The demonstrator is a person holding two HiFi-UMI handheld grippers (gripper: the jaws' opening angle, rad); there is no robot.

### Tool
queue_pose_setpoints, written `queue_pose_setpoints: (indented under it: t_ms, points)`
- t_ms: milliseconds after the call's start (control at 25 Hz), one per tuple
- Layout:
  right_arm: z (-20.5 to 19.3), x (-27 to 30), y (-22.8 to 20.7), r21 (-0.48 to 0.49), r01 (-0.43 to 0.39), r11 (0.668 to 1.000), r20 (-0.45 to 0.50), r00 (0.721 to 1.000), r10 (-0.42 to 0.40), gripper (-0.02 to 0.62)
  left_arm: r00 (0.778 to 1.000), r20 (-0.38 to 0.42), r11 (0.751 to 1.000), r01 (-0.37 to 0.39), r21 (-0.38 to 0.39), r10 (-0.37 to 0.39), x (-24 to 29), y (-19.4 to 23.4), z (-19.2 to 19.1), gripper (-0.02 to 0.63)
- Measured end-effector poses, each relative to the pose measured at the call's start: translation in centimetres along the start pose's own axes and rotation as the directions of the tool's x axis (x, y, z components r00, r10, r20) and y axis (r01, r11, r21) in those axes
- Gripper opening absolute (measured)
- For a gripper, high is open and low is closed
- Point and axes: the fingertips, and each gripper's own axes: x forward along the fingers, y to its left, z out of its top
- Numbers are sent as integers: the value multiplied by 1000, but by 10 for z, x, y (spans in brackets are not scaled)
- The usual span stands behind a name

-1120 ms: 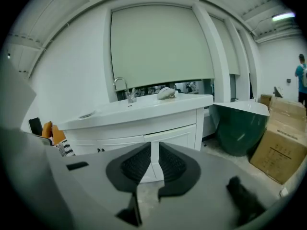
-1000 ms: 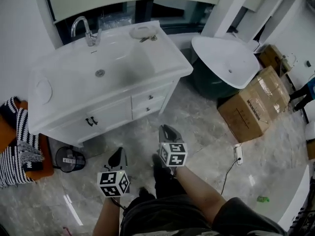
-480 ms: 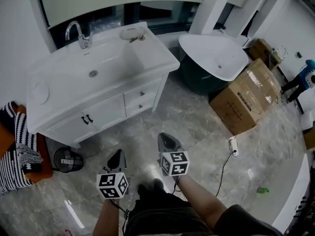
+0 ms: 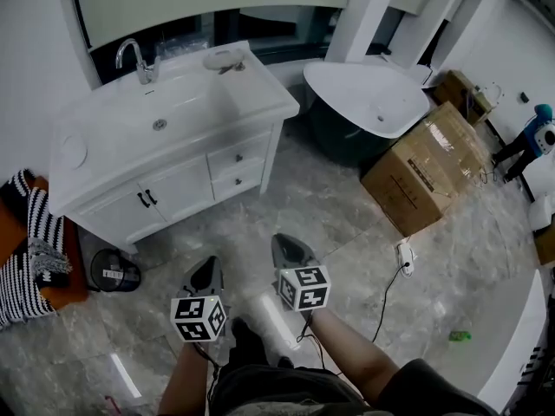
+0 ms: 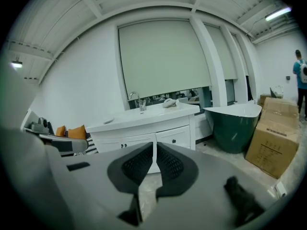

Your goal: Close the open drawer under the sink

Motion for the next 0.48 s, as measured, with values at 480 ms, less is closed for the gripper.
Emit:
queue_pose_setpoints:
  t_ms: [480]
  points:
    - [-28, -107, 8, -6, -81, 997, 13, 997, 81, 40, 998, 57, 998, 5, 69, -9, -68, -92, -19, 15]
